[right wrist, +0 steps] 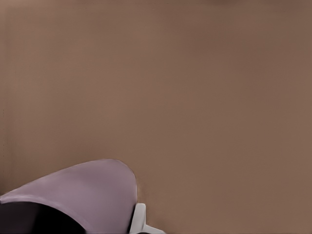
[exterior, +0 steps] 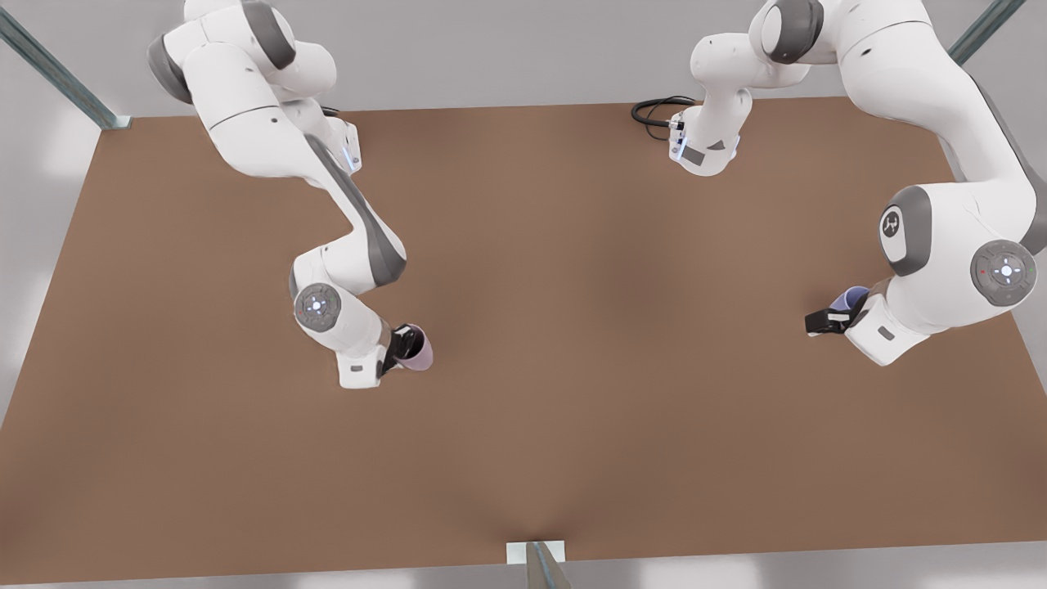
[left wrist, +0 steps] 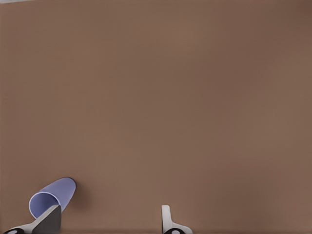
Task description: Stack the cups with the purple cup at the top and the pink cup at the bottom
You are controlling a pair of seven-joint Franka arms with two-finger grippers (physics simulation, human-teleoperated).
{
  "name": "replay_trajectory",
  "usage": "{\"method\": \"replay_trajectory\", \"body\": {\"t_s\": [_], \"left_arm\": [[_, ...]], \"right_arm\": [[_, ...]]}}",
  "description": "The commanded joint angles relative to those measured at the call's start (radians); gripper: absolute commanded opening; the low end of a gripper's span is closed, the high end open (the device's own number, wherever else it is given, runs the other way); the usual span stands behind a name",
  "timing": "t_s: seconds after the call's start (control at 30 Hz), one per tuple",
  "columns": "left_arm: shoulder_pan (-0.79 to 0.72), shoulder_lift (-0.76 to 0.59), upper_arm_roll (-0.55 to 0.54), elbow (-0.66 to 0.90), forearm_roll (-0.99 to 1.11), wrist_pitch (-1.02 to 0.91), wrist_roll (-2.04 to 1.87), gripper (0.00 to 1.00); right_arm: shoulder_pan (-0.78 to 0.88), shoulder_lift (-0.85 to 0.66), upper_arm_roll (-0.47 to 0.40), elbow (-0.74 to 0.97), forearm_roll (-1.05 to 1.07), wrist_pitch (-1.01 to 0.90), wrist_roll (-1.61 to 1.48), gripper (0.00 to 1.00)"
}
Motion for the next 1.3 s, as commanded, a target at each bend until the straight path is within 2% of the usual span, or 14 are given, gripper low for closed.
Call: {"method": "replay_trajectory", "body": {"t_s": [0.0,0.1,0.17,0.2,0.23,0.63,0.77,0.83,0.87,0.9,0.93,0.97,1.1,1.27], "left_arm": [[0.001,-0.001,0.002,0.000,0.002,0.007,0.000,1.00],[0.001,0.002,0.006,0.000,0.002,0.009,0.000,1.00],[0.000,0.002,0.006,0.000,0.002,0.009,0.000,1.00],[0.000,0.002,0.006,0.000,0.002,0.009,0.000,1.00],[0.000,0.002,0.006,0.000,0.003,0.007,0.000,1.00],[0.009,0.039,0.039,-0.001,0.000,0.052,-0.002,1.00],[0.029,0.017,0.042,-0.093,-0.001,0.114,-0.002,1.00],[0.051,-0.024,0.042,-0.191,-0.001,0.183,0.001,1.00],[0.051,-0.036,0.043,-0.220,-0.001,0.202,0.004,1.00],[0.057,-0.058,0.043,-0.265,-0.001,0.232,0.004,1.00],[0.064,-0.095,0.045,-0.341,0.003,0.285,0.007,1.00],[0.070,-0.133,0.057,-0.440,0.005,0.366,0.010,1.00],[0.103,-0.141,0.102,-0.585,0.006,0.495,0.036,1.00],[0.116,-0.134,0.181,-0.766,0.006,0.722,0.187,1.00]], "right_arm": [[0.093,0.076,0.000,0.101,0.021,-0.036,1.031,0.21],[0.279,0.322,-0.031,0.468,-0.011,-0.106,1.301,0.21],[0.340,0.414,-0.032,0.593,-0.046,-0.108,1.372,0.21],[0.397,0.455,-0.078,0.643,-0.046,-0.097,1.434,0.21],[0.420,0.484,-0.087,0.686,-0.046,-0.099,1.467,0.21],[0.428,0.517,-0.115,0.684,-0.045,-0.100,1.479,0.21],[0.428,0.535,-0.115,0.686,-0.045,-0.094,1.476,0.21],[0.428,0.546,-0.115,0.681,-0.045,-0.071,1.471,0.21],[0.428,0.546,-0.115,0.680,-0.045,-0.070,1.470,0.25],[0.428,0.547,-0.115,0.680,-0.045,-0.071,1.471,0.40],[0.428,0.547,-0.115,0.678,-0.045,-0.070,1.471,0.63],[0.428,0.546,-0.115,0.680,-0.045,-0.073,1.470,0.67],[0.425,0.534,-0.117,0.678,-0.043,-0.097,1.461,0.72],[0.423,0.501,-0.118,0.676,-0.036,-0.160,1.427,0.72]]}}
